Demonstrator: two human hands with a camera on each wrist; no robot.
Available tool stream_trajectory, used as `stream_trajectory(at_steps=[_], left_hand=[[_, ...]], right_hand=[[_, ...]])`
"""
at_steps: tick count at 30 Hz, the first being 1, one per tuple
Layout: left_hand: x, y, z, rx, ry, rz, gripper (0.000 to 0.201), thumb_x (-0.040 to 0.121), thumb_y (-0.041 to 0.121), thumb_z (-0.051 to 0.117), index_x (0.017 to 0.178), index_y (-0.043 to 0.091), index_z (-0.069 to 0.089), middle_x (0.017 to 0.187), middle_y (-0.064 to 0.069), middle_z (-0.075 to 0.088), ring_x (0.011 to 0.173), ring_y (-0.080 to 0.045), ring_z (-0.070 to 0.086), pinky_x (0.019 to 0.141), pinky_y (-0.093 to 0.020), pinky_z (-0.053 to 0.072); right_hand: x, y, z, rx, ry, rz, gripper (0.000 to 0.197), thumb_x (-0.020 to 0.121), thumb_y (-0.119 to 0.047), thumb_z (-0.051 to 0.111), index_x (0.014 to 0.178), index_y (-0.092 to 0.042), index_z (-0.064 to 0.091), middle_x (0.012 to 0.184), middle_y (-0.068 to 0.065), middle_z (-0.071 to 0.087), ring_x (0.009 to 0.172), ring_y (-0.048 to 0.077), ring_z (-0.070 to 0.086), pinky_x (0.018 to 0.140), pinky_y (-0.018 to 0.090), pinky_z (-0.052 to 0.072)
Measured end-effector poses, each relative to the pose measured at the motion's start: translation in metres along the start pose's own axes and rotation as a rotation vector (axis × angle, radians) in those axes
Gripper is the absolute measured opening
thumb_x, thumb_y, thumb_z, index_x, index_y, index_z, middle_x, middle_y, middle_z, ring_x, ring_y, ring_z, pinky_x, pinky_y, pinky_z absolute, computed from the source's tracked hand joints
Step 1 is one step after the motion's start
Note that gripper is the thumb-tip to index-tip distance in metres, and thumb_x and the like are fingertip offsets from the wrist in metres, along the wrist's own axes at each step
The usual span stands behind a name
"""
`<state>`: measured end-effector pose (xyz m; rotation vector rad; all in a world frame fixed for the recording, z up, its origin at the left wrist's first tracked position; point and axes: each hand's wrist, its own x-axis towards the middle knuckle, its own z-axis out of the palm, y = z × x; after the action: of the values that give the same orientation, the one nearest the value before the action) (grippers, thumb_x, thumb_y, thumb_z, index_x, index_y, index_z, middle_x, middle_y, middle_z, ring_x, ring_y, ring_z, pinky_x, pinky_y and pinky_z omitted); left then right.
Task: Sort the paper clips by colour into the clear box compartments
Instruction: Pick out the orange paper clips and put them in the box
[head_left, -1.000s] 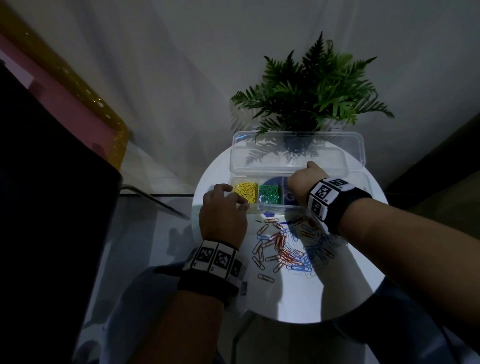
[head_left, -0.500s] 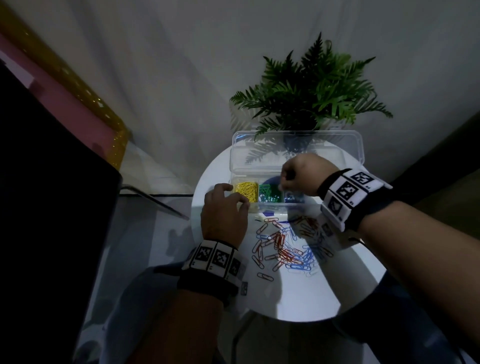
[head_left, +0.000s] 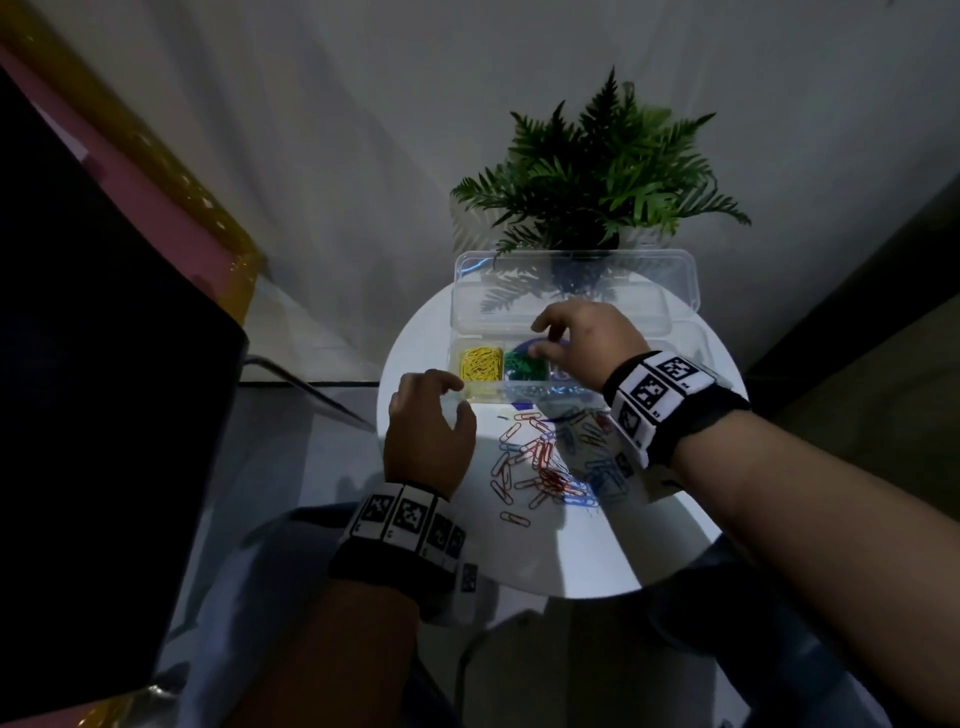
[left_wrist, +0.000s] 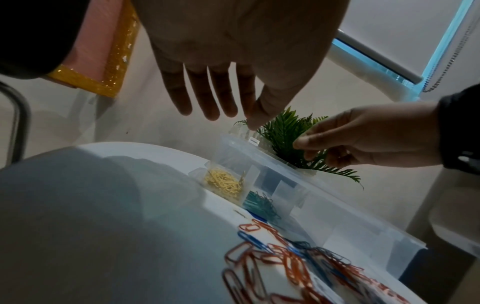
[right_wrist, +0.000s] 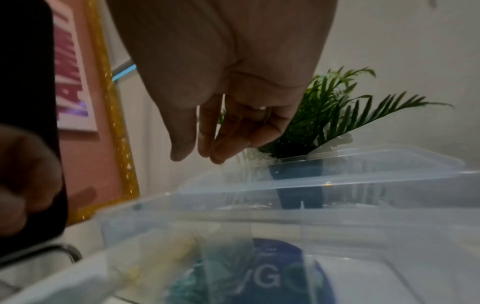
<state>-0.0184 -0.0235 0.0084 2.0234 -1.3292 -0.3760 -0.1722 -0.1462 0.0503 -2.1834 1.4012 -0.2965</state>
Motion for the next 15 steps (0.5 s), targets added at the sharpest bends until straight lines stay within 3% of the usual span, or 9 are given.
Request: stream_trajectory(at_steps=[3,5,8,11,13,15], left_hand=[[-0.009,-0.003,0.002,-0.019,-0.075,-0.079,0.012,0.089,0.014,0.054,0.1,0.016,0.059,0.103,0.001,0.053,0.093,-0.013,0.053,0.08,-0.024,0.041],[-0.007,-0.01,0.005,-0.115,-0.086,-0.178,0.011,0.092,0.017,0.053,0.098,0.014,0.061,0.101,0.001,0.056,0.091,-0.013,0.054,0.082,-0.023,0.041],[0.001,-0.016,0.005,-0.504,-0.161,-0.5,0.015,0.097,0.021,0.047,0.091,0.018,0.061,0.094,0.001,0.063,0.088,-0.017,0.059,0.078,-0.029,0.043],[0.004,-0.012,-0.003,-0.902,-0.26,-0.828,0.033,0.1,0.034,0.036,0.09,0.016,0.061,0.09,0.002,0.063,0.085,-0.013,0.059,0.075,-0.03,0.042],[0.004,-0.013,-0.008,-1.055,-0.301,-0.92,0.041,0.1,0.042,0.032,0.087,0.016,0.061,0.09,0.0,0.063,0.085,-0.014,0.06,0.077,-0.029,0.043],[0.003,-0.014,-0.01,-1.12,-0.326,-0.949,0.046,0.1,0.045,0.029,0.088,0.014,0.061,0.093,-0.003,0.063,0.086,-0.016,0.06,0.079,-0.029,0.043]], right_hand=[[-0.024,-0.006,0.007,0.03,0.029,-0.084,0.012,0.085,-0.023,0.061,0.083,-0.011,0.065,0.083,0.005,0.063,0.078,0.022,0.057,0.07,0.029,0.044],[-0.044,-0.01,0.022,-0.04,-0.146,-0.114,0.015,0.085,-0.021,0.057,0.078,-0.01,0.064,0.083,0.009,0.066,0.08,0.026,0.06,0.067,0.029,0.044],[-0.061,-0.015,0.052,-0.164,-0.369,-0.068,0.019,0.084,-0.031,0.059,0.088,-0.013,0.067,0.096,0.009,0.066,0.09,0.027,0.06,0.069,0.028,0.041],[-0.063,-0.018,0.077,-0.281,-0.367,-0.033,0.044,0.077,-0.049,0.064,0.103,-0.013,0.065,0.11,0.01,0.062,0.102,0.03,0.059,0.084,0.034,0.046],[-0.065,-0.018,0.088,-0.353,-0.326,-0.03,0.057,0.071,-0.057,0.067,0.108,-0.014,0.059,0.113,0.01,0.059,0.104,0.03,0.058,0.086,0.034,0.044],[-0.065,-0.019,0.092,-0.361,-0.308,-0.025,0.056,0.072,-0.053,0.068,0.11,-0.013,0.057,0.115,0.01,0.057,0.104,0.031,0.057,0.087,0.034,0.043]])
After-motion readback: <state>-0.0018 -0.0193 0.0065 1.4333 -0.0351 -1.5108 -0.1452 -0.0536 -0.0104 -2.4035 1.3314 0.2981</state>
